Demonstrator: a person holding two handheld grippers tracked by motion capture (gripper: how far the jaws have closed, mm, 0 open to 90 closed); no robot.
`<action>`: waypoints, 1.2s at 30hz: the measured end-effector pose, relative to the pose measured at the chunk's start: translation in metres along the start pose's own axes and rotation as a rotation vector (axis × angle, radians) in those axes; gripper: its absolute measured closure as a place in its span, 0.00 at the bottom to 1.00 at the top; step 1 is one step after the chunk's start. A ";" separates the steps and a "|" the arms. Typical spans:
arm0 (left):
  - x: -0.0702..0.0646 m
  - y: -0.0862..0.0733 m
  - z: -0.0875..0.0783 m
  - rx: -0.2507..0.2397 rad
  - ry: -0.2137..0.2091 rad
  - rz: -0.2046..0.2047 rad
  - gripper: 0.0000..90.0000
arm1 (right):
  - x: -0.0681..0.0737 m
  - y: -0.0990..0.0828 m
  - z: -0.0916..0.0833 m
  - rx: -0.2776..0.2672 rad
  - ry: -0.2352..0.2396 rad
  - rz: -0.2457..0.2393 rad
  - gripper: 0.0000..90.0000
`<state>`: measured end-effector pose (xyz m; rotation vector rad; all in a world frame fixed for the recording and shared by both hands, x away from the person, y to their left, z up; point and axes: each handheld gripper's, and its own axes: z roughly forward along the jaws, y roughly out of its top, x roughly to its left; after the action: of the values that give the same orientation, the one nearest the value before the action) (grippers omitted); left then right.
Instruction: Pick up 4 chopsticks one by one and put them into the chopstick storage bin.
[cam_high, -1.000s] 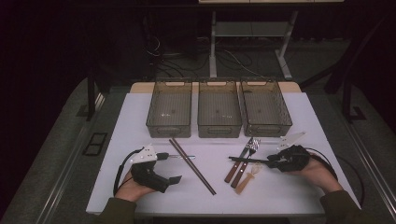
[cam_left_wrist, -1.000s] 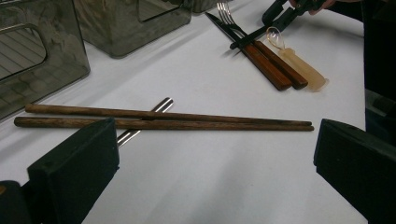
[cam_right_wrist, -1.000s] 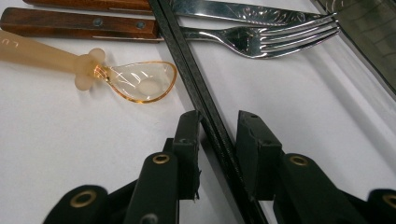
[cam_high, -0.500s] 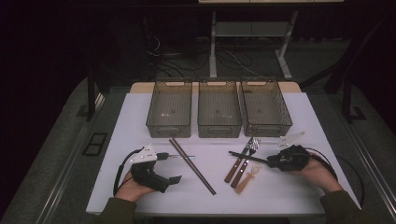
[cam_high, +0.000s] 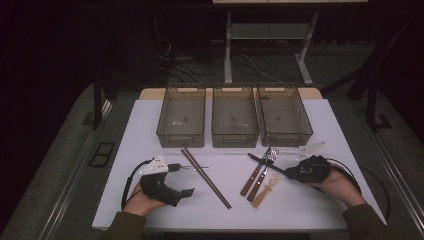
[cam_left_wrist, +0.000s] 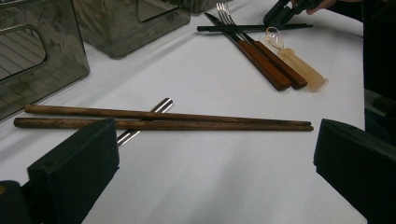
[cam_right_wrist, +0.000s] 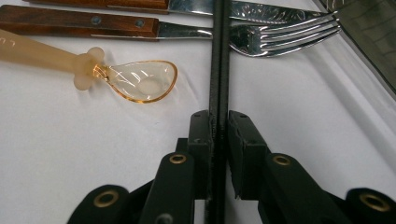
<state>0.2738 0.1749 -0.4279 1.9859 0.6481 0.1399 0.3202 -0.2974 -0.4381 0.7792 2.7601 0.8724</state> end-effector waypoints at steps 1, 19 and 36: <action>0.000 0.000 0.000 0.000 0.000 0.000 0.00 | 0.000 0.000 0.000 0.000 0.001 0.001 0.89; 0.000 0.000 0.000 0.002 0.001 0.000 0.00 | 0.002 0.001 -0.002 -0.037 0.004 0.014 0.75; 0.000 0.000 0.002 0.007 0.001 0.001 0.00 | -0.008 -0.004 -0.010 -0.100 -0.056 0.093 0.76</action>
<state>0.2741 0.1738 -0.4288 1.9926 0.6487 0.1391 0.3225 -0.3093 -0.4321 0.9055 2.6271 0.9819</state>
